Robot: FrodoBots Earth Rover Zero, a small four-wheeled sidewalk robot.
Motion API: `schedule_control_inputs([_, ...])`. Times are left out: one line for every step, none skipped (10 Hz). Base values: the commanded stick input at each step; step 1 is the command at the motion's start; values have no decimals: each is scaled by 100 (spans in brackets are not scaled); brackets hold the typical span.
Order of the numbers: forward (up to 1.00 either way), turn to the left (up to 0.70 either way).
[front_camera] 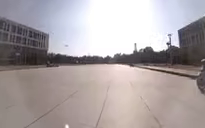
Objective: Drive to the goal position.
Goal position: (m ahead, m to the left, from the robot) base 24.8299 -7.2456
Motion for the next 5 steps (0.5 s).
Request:
schedule_control_inputs([100, 0])
schedule_control_inputs([100, 0])
schedule_control_inputs([100, 0])
schedule_control_inputs([100, 0])
schedule_control_inputs([100, 0])
